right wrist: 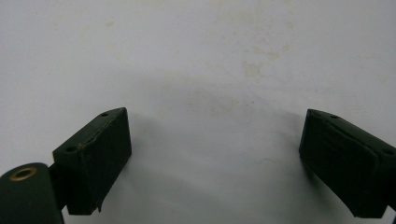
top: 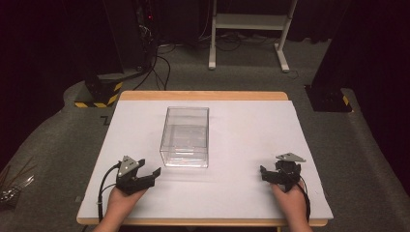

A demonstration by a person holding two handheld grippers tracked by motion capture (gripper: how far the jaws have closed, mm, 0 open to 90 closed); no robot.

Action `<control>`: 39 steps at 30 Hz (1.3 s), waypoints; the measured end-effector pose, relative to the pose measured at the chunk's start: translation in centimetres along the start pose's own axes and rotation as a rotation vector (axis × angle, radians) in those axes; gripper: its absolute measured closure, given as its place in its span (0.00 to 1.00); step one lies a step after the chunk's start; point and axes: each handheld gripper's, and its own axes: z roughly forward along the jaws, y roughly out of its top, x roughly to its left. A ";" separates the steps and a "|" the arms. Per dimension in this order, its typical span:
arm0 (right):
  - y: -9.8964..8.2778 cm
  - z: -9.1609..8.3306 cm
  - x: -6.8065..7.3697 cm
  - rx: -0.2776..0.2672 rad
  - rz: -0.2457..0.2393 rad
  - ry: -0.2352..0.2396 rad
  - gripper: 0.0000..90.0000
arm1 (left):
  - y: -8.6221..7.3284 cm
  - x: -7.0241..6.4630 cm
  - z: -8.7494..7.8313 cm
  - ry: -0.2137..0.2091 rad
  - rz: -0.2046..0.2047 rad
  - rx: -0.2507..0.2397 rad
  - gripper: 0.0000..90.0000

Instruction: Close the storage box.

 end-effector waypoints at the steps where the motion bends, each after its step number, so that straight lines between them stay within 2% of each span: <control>1: 0.0 0.0 0.0 -0.001 -0.003 0.000 0.10 | -0.2 0.3 -0.3 0.006 -0.002 0.004 0.29; 6: 0.0 0.0 0.0 0.000 0.000 0.000 0.10 | -0.7 1.4 -1.0 0.037 0.003 0.018 0.29; 8: 0.0 0.0 0.0 0.000 -0.001 -0.001 0.10 | -1.0 2.2 -1.4 0.061 0.008 0.028 0.29; 15: 0.0 0.0 0.0 0.000 -0.001 -0.001 0.10 | -1.6 3.6 -1.7 0.110 0.014 0.062 0.29; 18: 0.0 0.0 0.0 0.000 0.000 -0.001 0.10 | -1.9 4.5 -1.3 0.141 0.009 0.096 0.29; 22: 0.0 0.0 0.0 0.000 0.000 -0.001 0.10 | -2.3 5.0 -1.0 0.156 0.012 0.130 0.28; 24: 0.0 0.0 0.0 0.000 0.000 -0.001 0.10 | -2.5 5.1 -0.6 0.169 0.027 0.162 0.26; 25: 0.0 0.0 0.0 0.000 0.000 -0.001 0.10 | -2.5 5.1 -0.6 0.169 0.027 0.162 0.25; 26: 0.0 0.0 0.0 0.000 0.000 -0.001 0.10 | -2.7 5.1 -0.3 0.180 0.038 0.189 0.24; 31: 0.0 0.0 0.0 0.000 0.000 -0.001 0.10 | -2.8 5.3 -0.3 0.168 0.021 0.186 0.23; 32: 0.0 0.0 0.0 0.000 0.000 -0.001 0.10 | -2.8 5.4 -0.2 0.157 0.001 0.183 0.24; 39: 0.0 0.0 0.0 0.000 -0.001 -0.002 0.10 | -2.8 5.4 -0.2 0.155 0.001 0.180 0.24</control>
